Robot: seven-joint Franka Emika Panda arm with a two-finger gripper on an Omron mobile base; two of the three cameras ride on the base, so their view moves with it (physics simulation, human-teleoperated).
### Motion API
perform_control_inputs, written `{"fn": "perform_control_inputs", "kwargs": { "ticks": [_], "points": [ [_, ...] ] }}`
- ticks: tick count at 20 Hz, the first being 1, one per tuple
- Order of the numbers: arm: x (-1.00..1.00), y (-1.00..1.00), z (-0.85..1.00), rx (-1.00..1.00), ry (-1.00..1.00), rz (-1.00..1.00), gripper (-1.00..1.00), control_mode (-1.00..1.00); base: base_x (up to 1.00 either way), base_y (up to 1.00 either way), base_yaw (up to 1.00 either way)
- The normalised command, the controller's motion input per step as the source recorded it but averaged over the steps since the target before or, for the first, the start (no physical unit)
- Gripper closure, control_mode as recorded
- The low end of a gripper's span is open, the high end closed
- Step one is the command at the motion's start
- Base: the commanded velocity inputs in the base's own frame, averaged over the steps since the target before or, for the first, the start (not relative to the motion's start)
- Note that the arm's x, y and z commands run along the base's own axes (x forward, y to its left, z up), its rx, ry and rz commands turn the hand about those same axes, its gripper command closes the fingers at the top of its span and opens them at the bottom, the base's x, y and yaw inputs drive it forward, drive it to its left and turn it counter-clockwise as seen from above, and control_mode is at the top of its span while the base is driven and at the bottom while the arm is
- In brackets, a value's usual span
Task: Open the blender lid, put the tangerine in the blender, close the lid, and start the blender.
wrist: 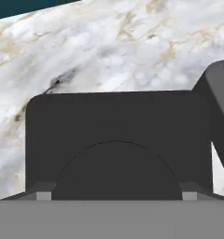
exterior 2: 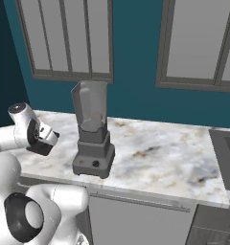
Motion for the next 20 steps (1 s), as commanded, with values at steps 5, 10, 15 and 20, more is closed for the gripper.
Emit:
{"fn": "perform_control_inputs", "kwargs": {
  "ticks": [5, 10, 15, 20],
  "points": [
    [0.0, -0.27, 1.0, 0.0, -0.08, 0.0, 1.0, -1.0, 0.0, 0.0, 0.0],
    [0.0, -0.02, 1.0, -0.01, -0.02, 0.0, 1.0, -1.0, 0.0, 0.0, 0.0],
    [0.0, -0.07, 1.0, -0.01, -0.02, 0.0, 1.0, -1.0, 0.0, 0.0, 0.0],
    [0.0, -0.18, 1.0, 0.0, -0.02, 0.0, 1.0, -1.0, 0.0, 0.0, 0.0]
  ]
}}
